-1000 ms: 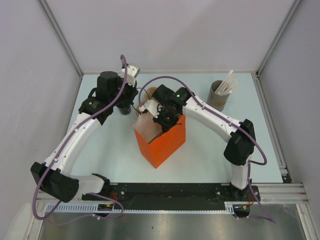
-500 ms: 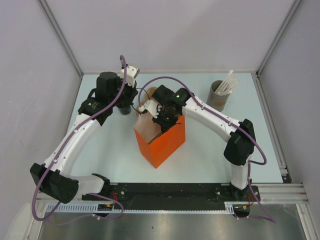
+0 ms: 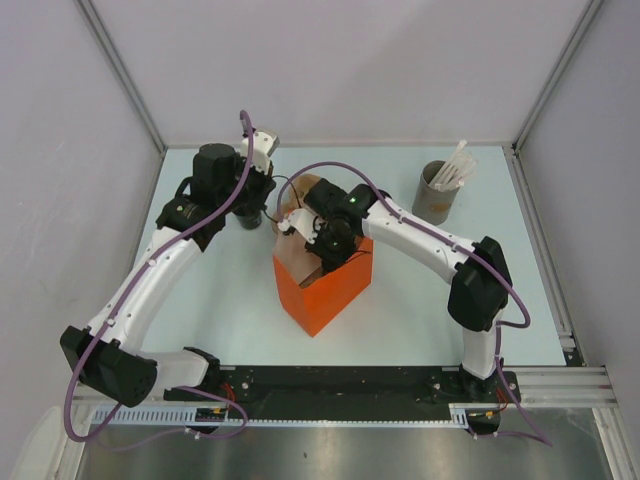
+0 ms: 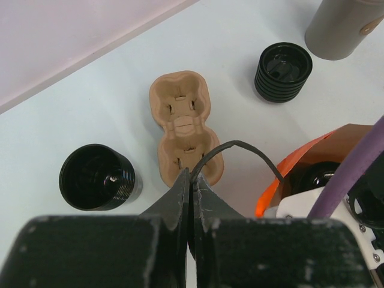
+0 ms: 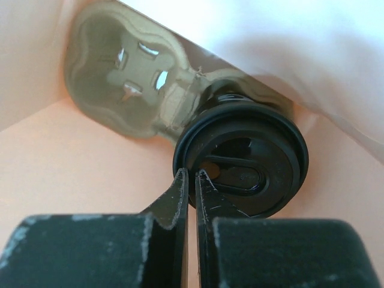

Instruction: Pack the takeout coffee

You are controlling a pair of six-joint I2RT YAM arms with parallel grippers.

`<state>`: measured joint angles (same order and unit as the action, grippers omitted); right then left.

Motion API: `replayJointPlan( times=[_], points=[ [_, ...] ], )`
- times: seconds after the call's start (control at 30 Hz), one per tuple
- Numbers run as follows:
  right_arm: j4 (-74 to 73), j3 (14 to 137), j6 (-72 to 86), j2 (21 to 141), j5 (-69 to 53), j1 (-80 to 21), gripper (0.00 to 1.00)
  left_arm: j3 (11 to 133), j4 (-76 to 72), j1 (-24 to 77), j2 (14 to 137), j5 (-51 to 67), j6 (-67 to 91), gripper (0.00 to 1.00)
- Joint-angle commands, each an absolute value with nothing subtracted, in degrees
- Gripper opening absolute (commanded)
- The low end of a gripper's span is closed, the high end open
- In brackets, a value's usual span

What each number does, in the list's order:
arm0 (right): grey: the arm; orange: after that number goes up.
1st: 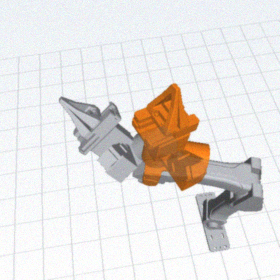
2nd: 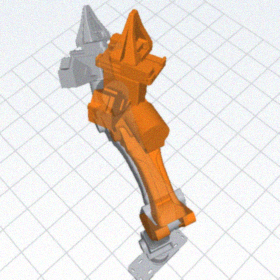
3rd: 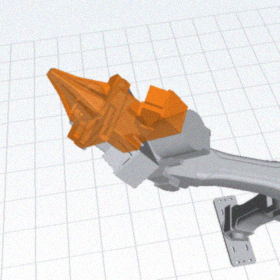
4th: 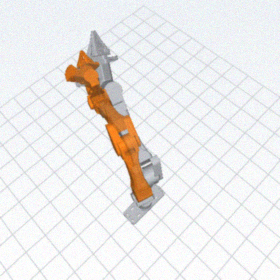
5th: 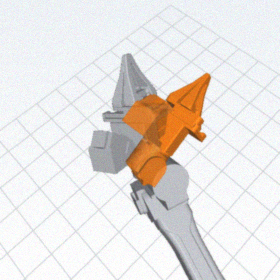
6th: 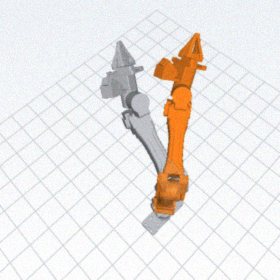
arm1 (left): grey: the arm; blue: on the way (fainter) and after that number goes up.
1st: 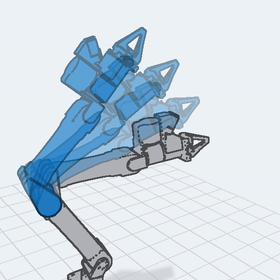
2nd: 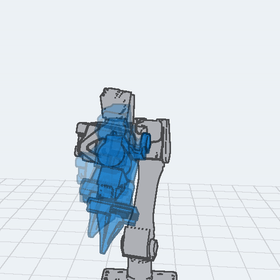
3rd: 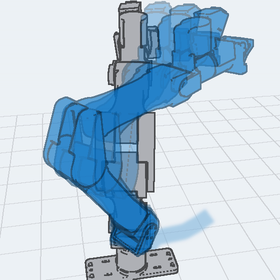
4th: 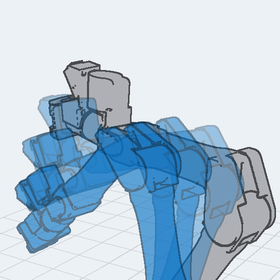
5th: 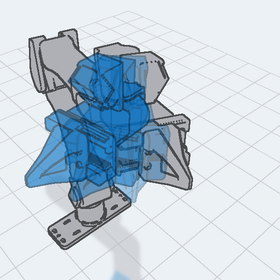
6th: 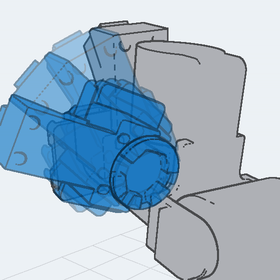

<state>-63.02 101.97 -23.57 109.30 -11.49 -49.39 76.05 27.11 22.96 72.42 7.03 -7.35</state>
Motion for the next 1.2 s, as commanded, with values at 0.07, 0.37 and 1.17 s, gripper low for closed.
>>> replayJointPlan(
  times=[0.07,0.37,1.17],
  points=[
    [-62.5,99.8,-23.1,107.7,-11.5,-49.3,0.0,75.8,25.9,22.8,71.0,5.4,-6.0,0.0],
    [-61.8,97.6,-23.2,108.5,-11.7,-49.0,0.0,75.8,25.9,22.9,71.1,5.3,-5.9,0.0],
    [-61.9,96.9,-23.3,110.5,-11.7,-48.8,0.0,76.0,26.1,22.9,70.9,5.9,-5.8,0.01]
  ],
)
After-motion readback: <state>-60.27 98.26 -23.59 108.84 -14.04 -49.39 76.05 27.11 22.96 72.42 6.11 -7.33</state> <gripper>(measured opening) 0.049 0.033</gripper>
